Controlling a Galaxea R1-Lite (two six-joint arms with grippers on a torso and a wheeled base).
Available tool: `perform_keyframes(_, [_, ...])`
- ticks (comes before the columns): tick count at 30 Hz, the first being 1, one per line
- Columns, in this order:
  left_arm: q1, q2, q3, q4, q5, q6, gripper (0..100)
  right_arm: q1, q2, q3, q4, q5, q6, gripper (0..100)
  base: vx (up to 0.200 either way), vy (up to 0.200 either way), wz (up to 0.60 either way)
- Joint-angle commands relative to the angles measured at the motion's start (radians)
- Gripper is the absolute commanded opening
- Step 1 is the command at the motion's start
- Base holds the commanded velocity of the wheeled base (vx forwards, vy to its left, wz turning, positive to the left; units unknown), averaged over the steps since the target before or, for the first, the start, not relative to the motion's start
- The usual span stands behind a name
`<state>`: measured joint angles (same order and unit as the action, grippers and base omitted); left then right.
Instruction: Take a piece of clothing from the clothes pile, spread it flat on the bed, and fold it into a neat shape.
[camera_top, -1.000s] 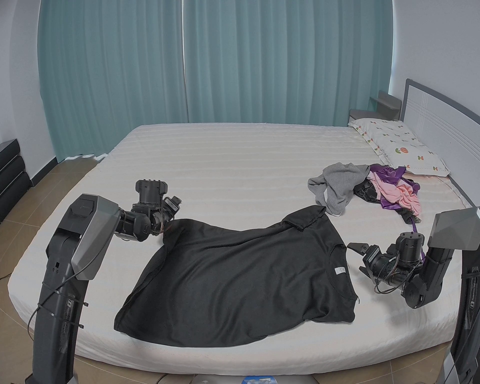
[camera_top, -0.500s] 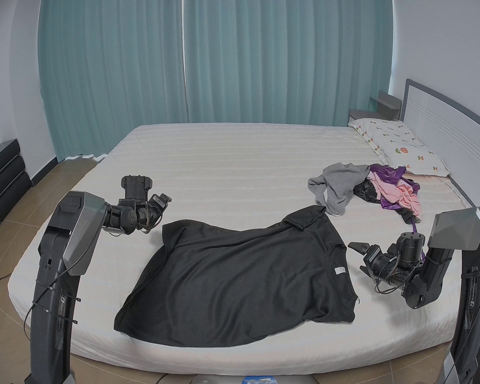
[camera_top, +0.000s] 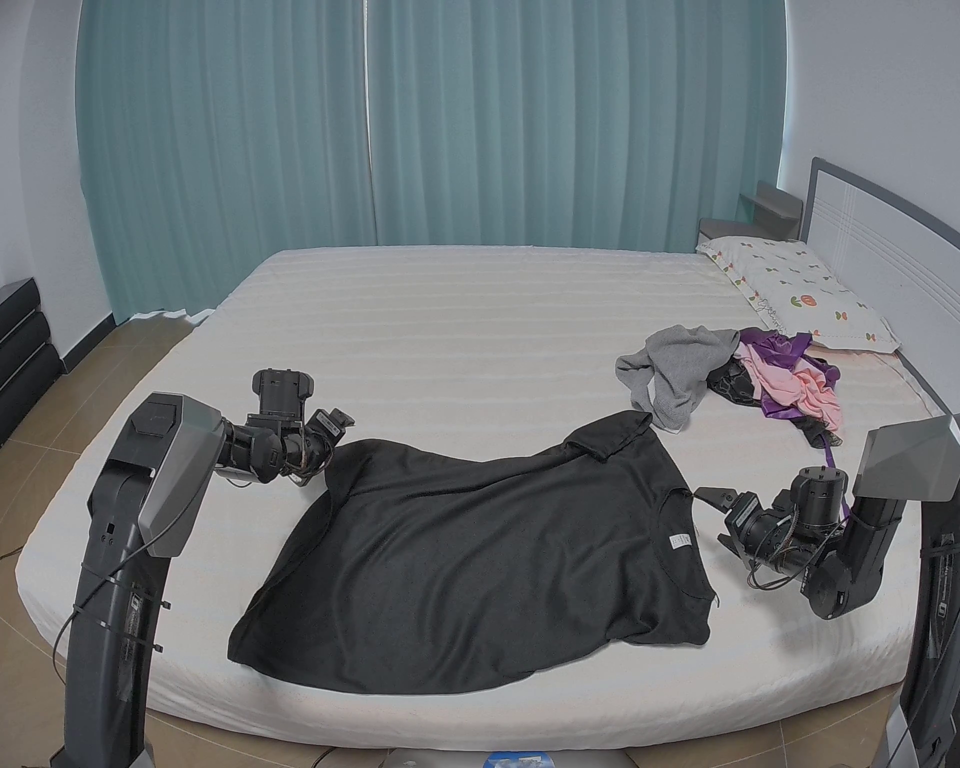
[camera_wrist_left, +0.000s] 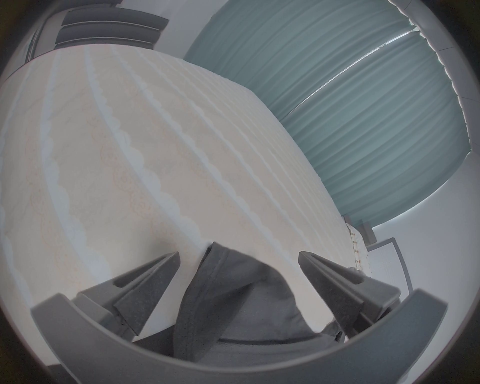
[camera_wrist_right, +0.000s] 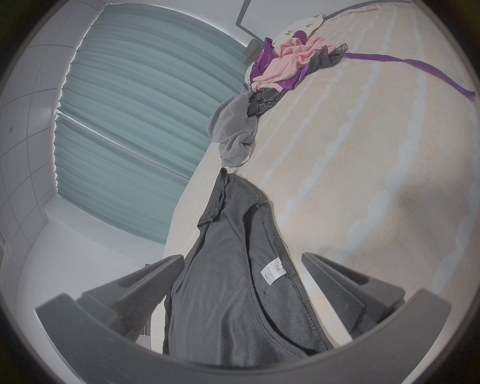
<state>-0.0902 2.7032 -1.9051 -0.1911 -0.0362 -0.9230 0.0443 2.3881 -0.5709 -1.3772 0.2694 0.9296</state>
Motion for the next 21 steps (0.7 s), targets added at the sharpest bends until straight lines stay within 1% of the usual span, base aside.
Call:
perform_keyframes(1, [-0.008,0.029,0.000,-0.001,-0.001,0.006,100,0.000,0.002,0.000,0.000,0.001,0.000,100,0.000,0.000,0.00])
perform_keyframes(2, [-0.009,0.030,0.000,-0.001,-0.001,0.007,100,0.000,0.003,0.000,0.000,0.002,0.000,100,0.000,0.000,0.00])
perform_keyframes(3, [-0.013,0.033,0.000,-0.001,-0.001,0.012,0,0.000,0.003,0.000,0.000,0.002,0.000,100,0.000,0.000,0.00])
perform_keyframes(10, [-0.011,0.035,-0.011,-0.011,0.001,0.016,0,0.000,0.010,-0.001,0.000,0.001,0.000,100,0.000,0.000,0.00])
perform_keyframes(17, [0.006,0.024,-0.061,-0.031,0.029,0.012,0,0.002,0.013,-0.006,0.000,0.001,0.000,100,0.000,0.000,0.00])
perform_keyframes(18, [0.014,0.017,-0.078,-0.042,0.048,0.012,0,0.000,0.006,-0.012,0.000,0.001,-0.002,100,0.000,0.000,0.00])
perform_keyframes(21, [0.017,0.013,-0.086,-0.050,0.073,0.016,0,0.002,0.003,-0.023,0.000,0.001,-0.003,100,0.000,0.000,0.00])
